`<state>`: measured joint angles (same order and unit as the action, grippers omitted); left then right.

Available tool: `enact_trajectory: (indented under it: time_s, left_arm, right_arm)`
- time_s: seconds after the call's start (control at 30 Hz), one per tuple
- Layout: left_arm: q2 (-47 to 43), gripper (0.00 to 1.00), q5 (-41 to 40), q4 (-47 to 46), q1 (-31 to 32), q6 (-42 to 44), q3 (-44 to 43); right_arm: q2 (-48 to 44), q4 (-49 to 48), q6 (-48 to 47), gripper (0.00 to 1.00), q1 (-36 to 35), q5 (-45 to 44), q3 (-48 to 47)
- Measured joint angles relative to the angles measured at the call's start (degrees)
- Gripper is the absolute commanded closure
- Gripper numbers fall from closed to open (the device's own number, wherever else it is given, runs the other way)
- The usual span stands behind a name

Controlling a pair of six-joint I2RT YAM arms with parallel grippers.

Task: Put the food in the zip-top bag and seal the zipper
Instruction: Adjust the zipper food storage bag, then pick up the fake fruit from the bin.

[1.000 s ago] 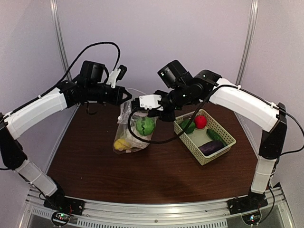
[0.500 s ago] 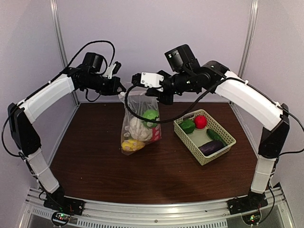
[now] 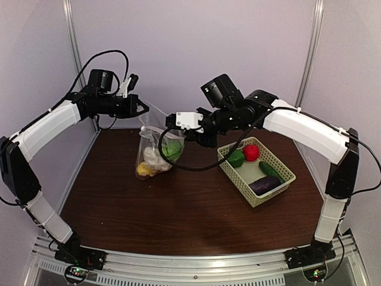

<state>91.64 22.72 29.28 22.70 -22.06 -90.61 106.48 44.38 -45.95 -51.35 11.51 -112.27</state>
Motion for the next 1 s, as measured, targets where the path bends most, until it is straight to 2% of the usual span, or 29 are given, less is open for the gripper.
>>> enact_trajectory:
  time_s: [0.17,0.27,0.47,0.6,0.77,1.0]
  left_arm:
    - [3.6,1.00,10.7,-7.1,-2.5,-4.2,2.1]
    - [5.4,1.00,15.1,-9.4,-2.4,-6.5,5.9]
    - [5.7,1.00,17.9,-11.6,-2.2,-7.9,8.0]
    - [4.7,1.00,17.7,-12.3,-1.7,-7.9,8.9]
    - [2.9,1.00,16.7,-12.3,0.5,-7.6,9.1]
    - [1.7,1.00,12.3,-11.1,3.9,-5.7,9.4]
  right_arm:
    - [0.0,0.6,0.3,0.45,0.0,0.4,0.8]
    - [-0.3,1.2,1.8,0.36,0.0,1.6,0.2]
    - [-7.1,-0.4,6.5,0.28,3.4,4.4,5.2]
    - [-10.7,-2.7,11.0,0.28,14.6,7.7,10.1]
    - [-7.1,-2.8,14.9,0.26,26.7,7.7,14.9]
    - [-2.2,-1.2,16.4,0.22,28.0,3.6,21.4]
